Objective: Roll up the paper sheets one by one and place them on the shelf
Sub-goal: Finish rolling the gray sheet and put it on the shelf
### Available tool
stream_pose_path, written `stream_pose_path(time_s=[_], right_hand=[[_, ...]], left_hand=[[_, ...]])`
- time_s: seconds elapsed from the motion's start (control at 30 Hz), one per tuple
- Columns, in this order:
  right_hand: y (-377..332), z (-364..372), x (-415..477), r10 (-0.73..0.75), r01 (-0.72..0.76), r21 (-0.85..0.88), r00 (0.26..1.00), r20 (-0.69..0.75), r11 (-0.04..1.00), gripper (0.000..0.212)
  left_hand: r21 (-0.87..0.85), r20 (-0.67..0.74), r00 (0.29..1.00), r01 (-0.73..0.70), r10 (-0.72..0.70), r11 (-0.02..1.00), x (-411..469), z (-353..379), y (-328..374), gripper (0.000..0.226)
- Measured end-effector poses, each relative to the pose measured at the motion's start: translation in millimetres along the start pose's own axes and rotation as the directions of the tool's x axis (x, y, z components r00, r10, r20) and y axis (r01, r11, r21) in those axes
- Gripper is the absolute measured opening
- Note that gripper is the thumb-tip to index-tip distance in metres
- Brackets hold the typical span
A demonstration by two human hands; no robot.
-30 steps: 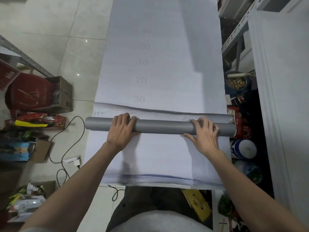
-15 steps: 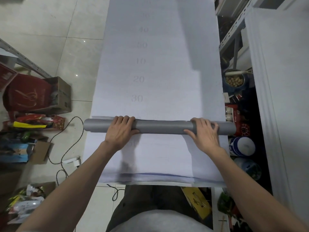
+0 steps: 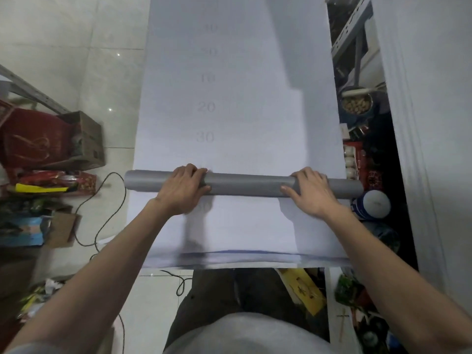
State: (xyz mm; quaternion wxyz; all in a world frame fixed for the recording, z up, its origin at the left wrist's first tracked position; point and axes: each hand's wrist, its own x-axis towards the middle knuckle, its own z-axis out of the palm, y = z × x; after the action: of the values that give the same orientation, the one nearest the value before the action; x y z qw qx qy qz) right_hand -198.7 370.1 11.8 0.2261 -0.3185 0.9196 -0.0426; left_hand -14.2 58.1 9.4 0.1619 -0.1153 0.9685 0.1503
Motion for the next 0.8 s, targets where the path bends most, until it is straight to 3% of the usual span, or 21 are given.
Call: stream_pose_path(time_s=[0.1,0.37,0.53,0.67,0.8], right_hand=[[-3.6,3.0,-14.5,0.009,-0.008,0.03,1.0,-0.028,1.0,0.061],[-31.2,-32.2,-85.3,0.181,-0.145,0.133,0.928,-0.325,0.98,0.051],[-42.1,-49.5,-148.8,0.371,-0.283,0.252,0.812,-0.45,0.925,0.046],[-33.1,-51.4,-206.3,0.56,-0.401,0.404,0.695,-0.451,0.822,0.045],[-15.1,-41.5,-278.3,0.67,-0.555,0.38,0.558,-0.49,0.74,0.05]], left_hand=[[-0.01,-0.037,0.998,-0.056,0.056,0.998,-6.3,-8.9,-3.4,0.048],[0.097,-0.218,0.904,-0.355,0.367,0.93,0.9,-95.9,5.3,0.059],[0.112,-0.225,0.804,-0.54,0.551,0.834,18.2,-139.6,41.9,0.061],[0.118,-0.2,0.704,-0.673,0.682,0.73,29.3,-147.6,96.8,0.062],[0.117,-0.134,0.582,-0.795,0.802,0.595,32.3,-139.2,171.9,0.06]])
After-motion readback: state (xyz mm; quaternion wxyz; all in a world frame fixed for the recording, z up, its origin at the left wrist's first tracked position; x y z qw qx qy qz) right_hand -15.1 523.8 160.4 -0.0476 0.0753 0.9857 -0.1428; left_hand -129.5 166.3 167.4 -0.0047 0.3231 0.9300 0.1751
